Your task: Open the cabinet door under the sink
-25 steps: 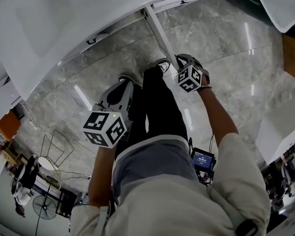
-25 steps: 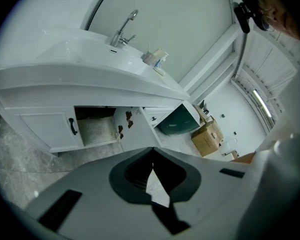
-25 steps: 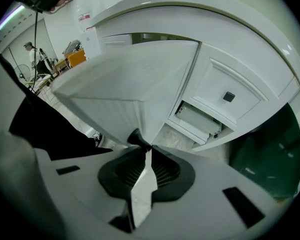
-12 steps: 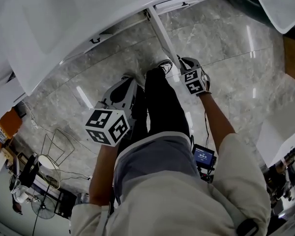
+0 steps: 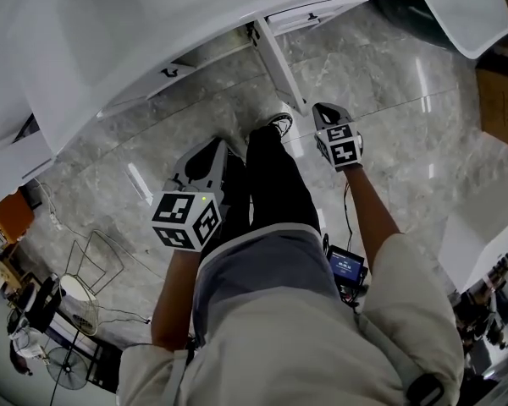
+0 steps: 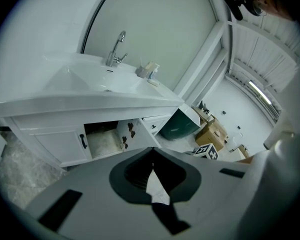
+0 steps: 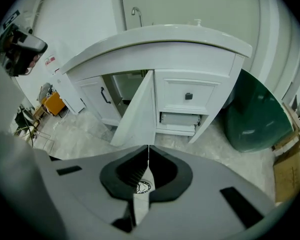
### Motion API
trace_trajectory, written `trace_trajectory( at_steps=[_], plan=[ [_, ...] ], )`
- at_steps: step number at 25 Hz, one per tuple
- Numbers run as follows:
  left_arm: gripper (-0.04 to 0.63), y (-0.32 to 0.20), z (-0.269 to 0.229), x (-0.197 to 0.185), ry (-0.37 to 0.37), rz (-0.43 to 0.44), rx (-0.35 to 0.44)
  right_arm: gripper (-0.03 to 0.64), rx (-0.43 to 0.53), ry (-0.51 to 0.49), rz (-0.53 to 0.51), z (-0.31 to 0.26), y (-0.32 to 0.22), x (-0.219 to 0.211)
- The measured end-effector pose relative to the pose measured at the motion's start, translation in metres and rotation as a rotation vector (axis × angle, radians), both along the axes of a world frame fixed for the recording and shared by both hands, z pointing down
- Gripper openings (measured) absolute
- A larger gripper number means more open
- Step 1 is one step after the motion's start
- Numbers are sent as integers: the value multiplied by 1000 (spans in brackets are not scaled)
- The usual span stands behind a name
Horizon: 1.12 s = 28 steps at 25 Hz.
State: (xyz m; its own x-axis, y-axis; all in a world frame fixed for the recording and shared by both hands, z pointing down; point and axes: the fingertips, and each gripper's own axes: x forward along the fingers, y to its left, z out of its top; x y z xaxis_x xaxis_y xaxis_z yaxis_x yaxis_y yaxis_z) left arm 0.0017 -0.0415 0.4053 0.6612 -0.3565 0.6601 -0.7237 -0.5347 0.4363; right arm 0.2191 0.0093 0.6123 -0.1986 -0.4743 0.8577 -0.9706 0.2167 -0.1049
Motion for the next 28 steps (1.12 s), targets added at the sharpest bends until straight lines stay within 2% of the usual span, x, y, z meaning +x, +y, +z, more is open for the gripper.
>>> trace_trajectory(
  at_steps=[5,10,14,20,24,28],
  plan=[
    [-2,0,-17,-13,13,-23,36,14,63,-10,39,-39,-5,-1],
    [-2,3,-37,-31,41,-62,55,14,110,-114,92,-81,-7,-25],
    [-2,3,-50,-45,68,-106,73,14,165,-148,89,-115,-13,-43],
    [-2,-2,-83,-57,141,-130,136,12,241,-132,68,-164,-28,-69],
    [-2,-3,-96,-67,136,-122,166,12,286,-154,47,-191,-37,-88],
    [-2,-3,-111,-79,143,-129,181,12,328,-137,36,-218,-44,-98]
  ],
)
